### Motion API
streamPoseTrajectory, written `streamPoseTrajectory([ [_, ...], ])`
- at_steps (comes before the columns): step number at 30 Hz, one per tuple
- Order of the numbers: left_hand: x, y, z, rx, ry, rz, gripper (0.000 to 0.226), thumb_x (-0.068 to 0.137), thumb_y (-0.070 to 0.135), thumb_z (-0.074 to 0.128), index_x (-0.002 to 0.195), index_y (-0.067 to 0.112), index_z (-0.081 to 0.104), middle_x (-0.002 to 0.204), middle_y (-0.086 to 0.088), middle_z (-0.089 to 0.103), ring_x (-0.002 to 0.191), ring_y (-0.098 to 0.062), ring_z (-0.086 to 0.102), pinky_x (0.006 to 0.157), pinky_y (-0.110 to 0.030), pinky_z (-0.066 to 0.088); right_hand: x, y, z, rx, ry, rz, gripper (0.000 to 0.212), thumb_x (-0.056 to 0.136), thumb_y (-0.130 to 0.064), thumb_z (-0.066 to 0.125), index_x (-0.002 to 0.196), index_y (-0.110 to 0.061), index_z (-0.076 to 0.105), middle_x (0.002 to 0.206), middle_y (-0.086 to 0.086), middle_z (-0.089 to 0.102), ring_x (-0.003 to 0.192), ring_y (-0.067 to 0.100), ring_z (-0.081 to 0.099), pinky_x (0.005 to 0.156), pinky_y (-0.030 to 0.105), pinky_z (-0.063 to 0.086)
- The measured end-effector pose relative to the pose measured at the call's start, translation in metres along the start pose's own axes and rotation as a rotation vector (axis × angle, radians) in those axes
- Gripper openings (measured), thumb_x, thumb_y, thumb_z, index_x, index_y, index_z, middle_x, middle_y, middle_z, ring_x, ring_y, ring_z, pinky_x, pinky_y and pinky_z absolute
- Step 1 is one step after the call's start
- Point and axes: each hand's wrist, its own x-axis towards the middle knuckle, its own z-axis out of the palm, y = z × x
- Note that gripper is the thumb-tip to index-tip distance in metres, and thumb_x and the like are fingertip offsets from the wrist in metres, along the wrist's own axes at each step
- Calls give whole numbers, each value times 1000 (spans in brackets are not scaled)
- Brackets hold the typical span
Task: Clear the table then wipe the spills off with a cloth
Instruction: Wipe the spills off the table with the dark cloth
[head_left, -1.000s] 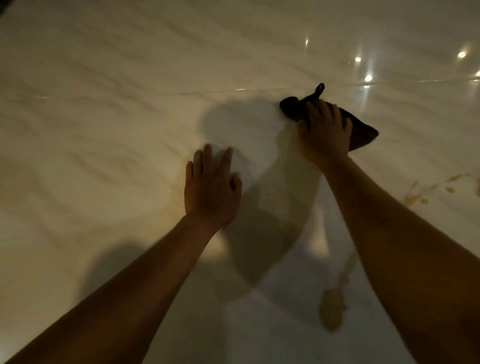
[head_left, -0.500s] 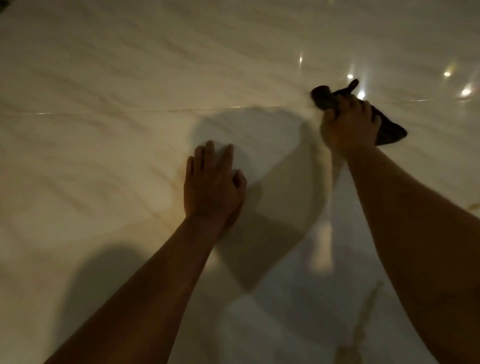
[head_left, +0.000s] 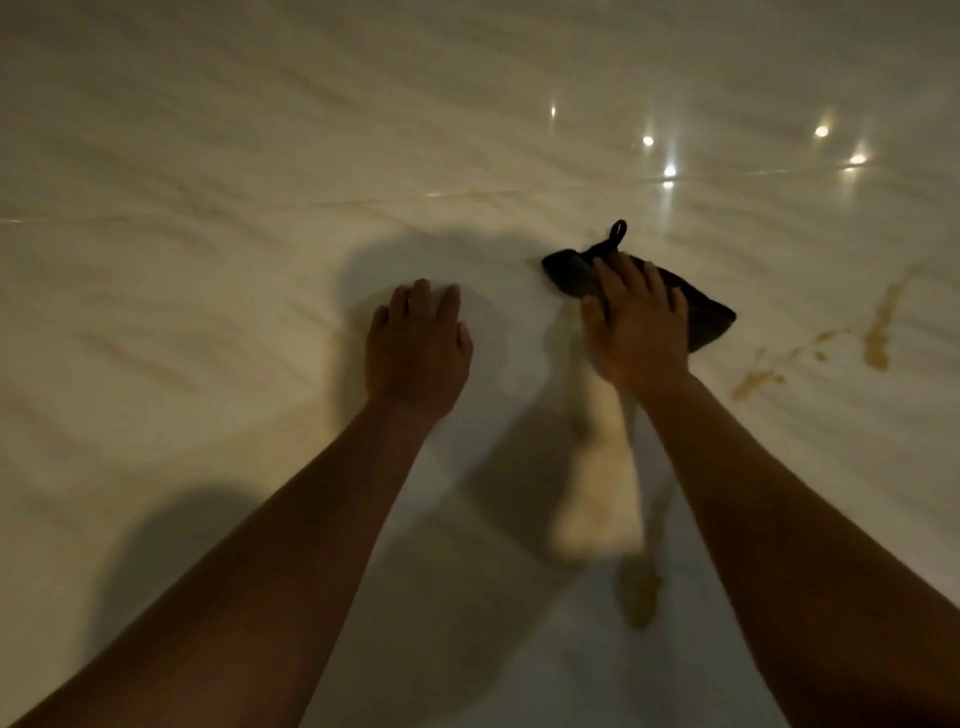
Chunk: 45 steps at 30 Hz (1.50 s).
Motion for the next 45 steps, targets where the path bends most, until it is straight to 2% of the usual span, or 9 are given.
streamPoseTrajectory([
  [5, -69, -7, 0, -51, -38, 41, 54, 102, 42, 39, 153, 23, 43, 156, -17, 39, 142, -41, 37, 114, -51, 33, -107, -54, -3, 2, -42, -226, 56, 99, -45, 29, 150, -26, 41, 157, 4, 38, 144, 33, 32, 112, 55, 27],
  [9, -130, -18, -6, -62, -65, 77, 58, 100, 43, 39, 154, 22, 39, 158, -18, 36, 143, -42, 34, 115, -51, 33, -178, -40, -23, 32, -158, -440, 52, 103, -46, 31, 153, -30, 35, 161, -2, 30, 149, 28, 24, 117, 50, 19],
  [16, -216, -17, -16, -83, -32, 112, 56, 102, 43, 43, 153, 22, 44, 156, -19, 40, 139, -42, 38, 113, -48, 36, -135, 6, -28, 26, -83, -7, 54, 102, -45, 32, 152, -28, 35, 161, 3, 30, 148, 31, 24, 117, 55, 20],
  [22, -264, -5, -24, -113, -102, 123, 60, 100, 43, 42, 155, 19, 40, 159, -21, 33, 146, -41, 30, 114, -51, 36, -259, -44, -39, 44, -144, -218, 53, 102, -46, 31, 153, -30, 34, 162, 0, 27, 150, 29, 19, 118, 53, 17],
  [26, -279, -3, -25, -122, -101, 142, 61, 100, 43, 41, 155, 18, 40, 161, -21, 31, 148, -41, 28, 116, -52, 34, -281, -17, -46, -6, -178, -357, 51, 103, -43, 33, 153, -30, 34, 162, 0, 28, 150, 27, 22, 119, 52, 18],
  [29, -279, -5, -26, -97, -101, 145, 63, 97, 45, 40, 154, 18, 43, 160, -21, 34, 145, -41, 33, 114, -50, 35, -237, 17, -45, -44, -93, -144, 51, 103, -45, 29, 151, -30, 38, 159, 1, 35, 145, 28, 32, 112, 55, 28],
  [33, -288, -9, -29, -94, -116, 175, 64, 96, 47, 39, 153, 18, 43, 160, -21, 34, 144, -41, 35, 113, -49, 37, -224, 13, -41, 7, -50, 112, 52, 103, -45, 27, 151, -30, 37, 160, 1, 33, 148, 28, 26, 116, 54, 21],
  [41, -329, -19, -35, -145, -171, 275, 63, 94, 38, 55, 152, 16, 44, 160, -20, 34, 146, -41, 34, 111, -51, 41, -394, -67, -49, -9, -160, -204, 52, 103, -44, 34, 154, -30, 32, 163, -1, 24, 151, 26, 18, 119, 52, 15],
  [45, -345, -33, -39, -110, -204, 360, 68, 92, 38, 63, 153, 18, 43, 159, -20, 36, 144, -42, 38, 108, -52, 42, -364, -10, -58, -48, -79, 62, 52, 102, -45, 30, 152, -31, 35, 160, 1, 32, 147, 27, 27, 115, 54, 24],
])
